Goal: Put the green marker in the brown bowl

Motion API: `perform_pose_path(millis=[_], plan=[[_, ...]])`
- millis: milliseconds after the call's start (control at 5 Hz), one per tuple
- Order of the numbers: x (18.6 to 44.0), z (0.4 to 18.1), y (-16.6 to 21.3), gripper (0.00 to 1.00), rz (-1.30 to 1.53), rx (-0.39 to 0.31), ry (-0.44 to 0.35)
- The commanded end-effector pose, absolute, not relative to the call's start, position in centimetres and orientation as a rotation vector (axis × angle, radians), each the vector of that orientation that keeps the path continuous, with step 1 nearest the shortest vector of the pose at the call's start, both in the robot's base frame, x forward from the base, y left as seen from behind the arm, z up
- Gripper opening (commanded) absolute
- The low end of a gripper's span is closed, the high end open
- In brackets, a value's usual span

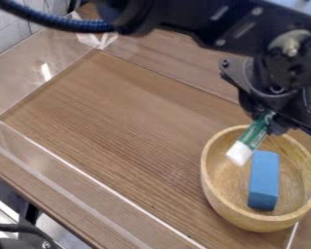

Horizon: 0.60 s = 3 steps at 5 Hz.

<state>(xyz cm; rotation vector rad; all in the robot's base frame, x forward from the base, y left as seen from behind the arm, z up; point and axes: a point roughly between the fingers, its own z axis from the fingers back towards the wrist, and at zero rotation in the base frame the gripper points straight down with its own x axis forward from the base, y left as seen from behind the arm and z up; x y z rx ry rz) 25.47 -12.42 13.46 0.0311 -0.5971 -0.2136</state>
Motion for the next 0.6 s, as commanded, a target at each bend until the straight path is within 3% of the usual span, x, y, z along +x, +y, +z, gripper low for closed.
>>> perform_pose_path(millis=[0,400], plan=[[25.56,14.89,-12.72,0.0,-0.196,0.008,-0.65],[25.4,14.14,-13.1,0.0,-0.181,0.011,-0.649]])
